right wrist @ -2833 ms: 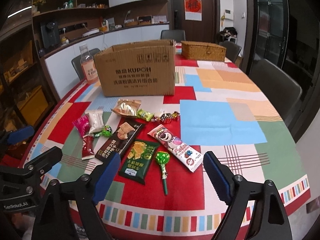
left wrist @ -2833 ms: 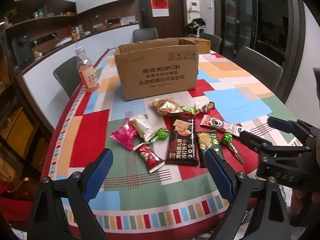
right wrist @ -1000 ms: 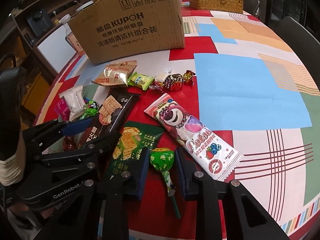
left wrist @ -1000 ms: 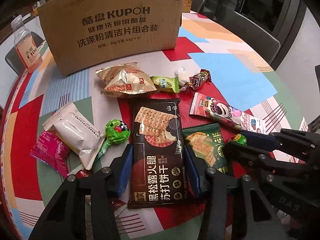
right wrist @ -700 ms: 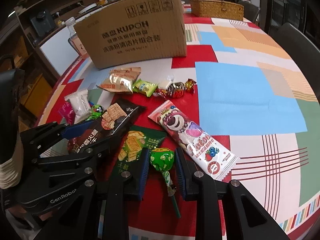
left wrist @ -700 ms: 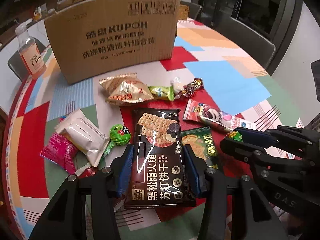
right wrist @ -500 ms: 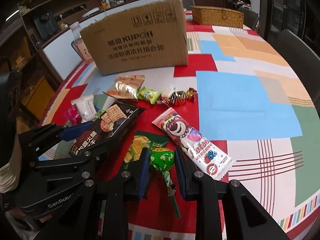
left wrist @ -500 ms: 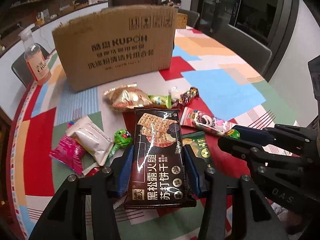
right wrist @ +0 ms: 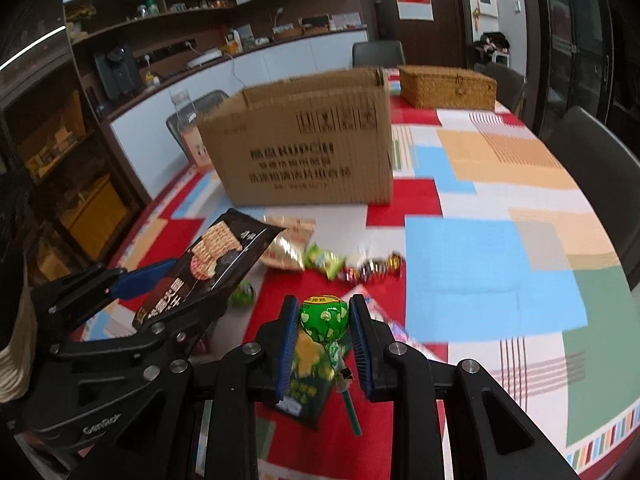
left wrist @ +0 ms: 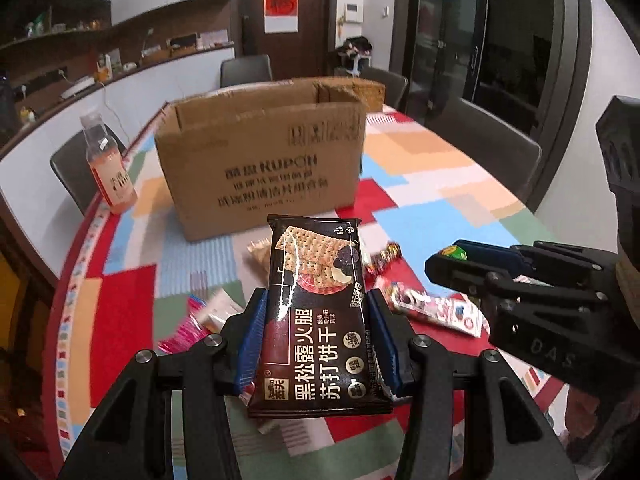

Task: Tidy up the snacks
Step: 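Grasp the cracker packet with the left tool while the right tool grasps the lollipop, then lower both held snacks into the cardboard box and open both tools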

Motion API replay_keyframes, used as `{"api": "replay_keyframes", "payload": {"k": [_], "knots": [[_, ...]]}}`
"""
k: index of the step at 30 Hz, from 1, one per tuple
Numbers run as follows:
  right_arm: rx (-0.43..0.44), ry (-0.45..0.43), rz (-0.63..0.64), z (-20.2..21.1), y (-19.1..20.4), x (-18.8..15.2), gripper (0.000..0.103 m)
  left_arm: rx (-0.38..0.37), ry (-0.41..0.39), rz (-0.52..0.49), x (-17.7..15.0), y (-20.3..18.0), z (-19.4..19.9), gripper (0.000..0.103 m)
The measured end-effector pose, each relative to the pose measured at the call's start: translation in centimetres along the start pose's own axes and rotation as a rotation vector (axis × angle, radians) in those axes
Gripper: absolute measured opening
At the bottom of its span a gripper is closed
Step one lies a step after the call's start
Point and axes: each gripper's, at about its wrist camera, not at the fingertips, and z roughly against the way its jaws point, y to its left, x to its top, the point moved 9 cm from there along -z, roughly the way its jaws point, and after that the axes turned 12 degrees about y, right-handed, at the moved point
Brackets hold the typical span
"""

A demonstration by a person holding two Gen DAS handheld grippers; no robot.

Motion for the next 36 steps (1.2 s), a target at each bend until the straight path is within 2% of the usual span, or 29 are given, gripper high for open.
{"api": "replay_keyframes", "payload": {"k": [11, 22, 29, 33, 36], "knots": [[0.031, -0.126, 0.049, 1.4, 1.4, 7.0, 0.027, 0.102, -0.155, 0.004, 5.9, 3.6, 3.0, 0.048], [0.060, -0.253, 0.074, 2.1, 2.8, 15.7, 0.027, 0.130, -0.227, 0.025, 12.5, 7.6, 3.7, 0.048], [0.051, -0.264, 0.107, 1.1, 3.4, 20.5, 0.027, 0.113, -0.214, 0.031, 16.2, 9.4, 2.4, 0.048], [0.055, -0.239, 0.110, 0.0, 3.2, 22.5, 0.027, 0.078, -0.158, 0.046, 18.1, 10.5, 0.4, 0.048], [0.053, -0.189, 0.111, -1.8, 3.0, 24.1, 0.027, 0.058, -0.111, 0.062, 19.0, 11.2, -1.3, 0.048]]}}
